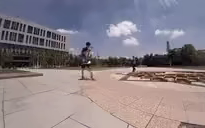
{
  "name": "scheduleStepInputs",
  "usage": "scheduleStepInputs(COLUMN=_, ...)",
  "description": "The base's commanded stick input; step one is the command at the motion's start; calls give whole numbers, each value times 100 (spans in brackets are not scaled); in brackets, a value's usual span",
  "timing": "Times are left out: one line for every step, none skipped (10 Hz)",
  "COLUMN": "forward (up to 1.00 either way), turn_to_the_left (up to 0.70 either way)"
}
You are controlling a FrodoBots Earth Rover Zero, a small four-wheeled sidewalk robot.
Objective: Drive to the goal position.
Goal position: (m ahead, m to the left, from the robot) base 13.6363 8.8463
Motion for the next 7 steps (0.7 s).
scheduleStepInputs(forward=35, turn_to_the_left=0)
scheduleStepInputs(forward=35, turn_to_the_left=0)
scheduleStepInputs(forward=35, turn_to_the_left=0)
scheduleStepInputs(forward=35, turn_to_the_left=0)
scheduleStepInputs(forward=49, turn_to_the_left=0)
scheduleStepInputs(forward=50, turn_to_the_left=44)
scheduleStepInputs(forward=50, turn_to_the_left=50)
